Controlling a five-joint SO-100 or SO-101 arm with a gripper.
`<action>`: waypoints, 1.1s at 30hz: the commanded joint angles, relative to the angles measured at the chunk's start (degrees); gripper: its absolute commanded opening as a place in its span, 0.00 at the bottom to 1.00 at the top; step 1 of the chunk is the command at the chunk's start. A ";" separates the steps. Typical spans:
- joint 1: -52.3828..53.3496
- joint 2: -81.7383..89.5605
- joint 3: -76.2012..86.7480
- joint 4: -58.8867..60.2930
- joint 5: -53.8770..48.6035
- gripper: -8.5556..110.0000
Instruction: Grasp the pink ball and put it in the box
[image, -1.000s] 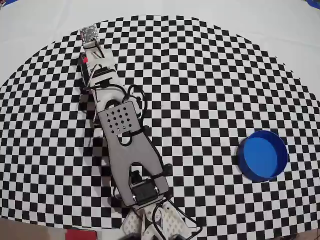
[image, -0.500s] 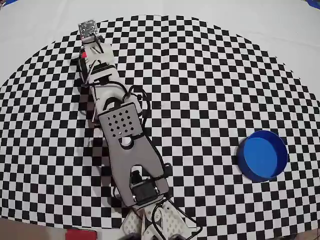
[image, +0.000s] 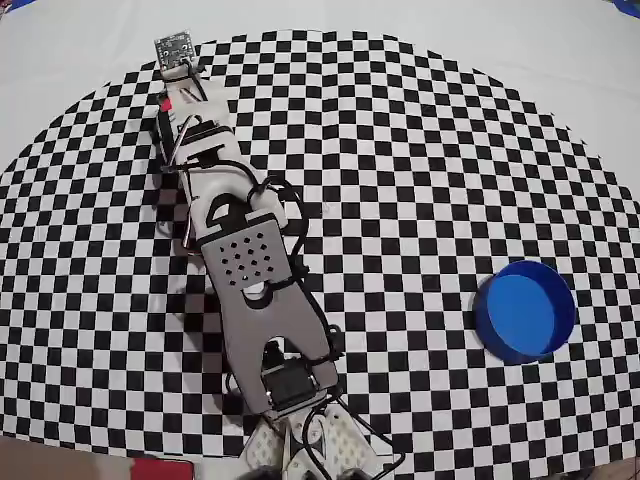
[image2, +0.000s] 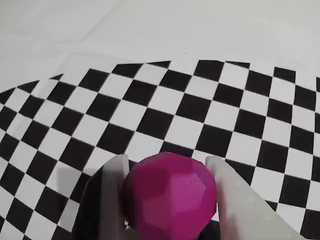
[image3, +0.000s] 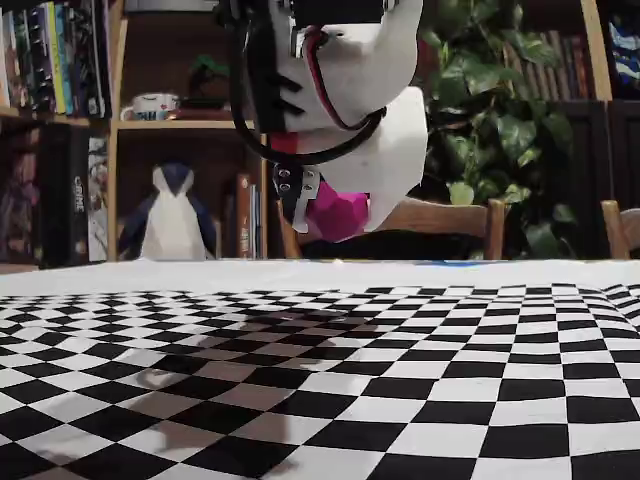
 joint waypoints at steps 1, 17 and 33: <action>0.26 7.12 1.85 0.00 0.44 0.07; 1.14 20.48 14.77 -0.26 0.53 0.07; 3.52 34.98 31.99 -3.43 0.53 0.07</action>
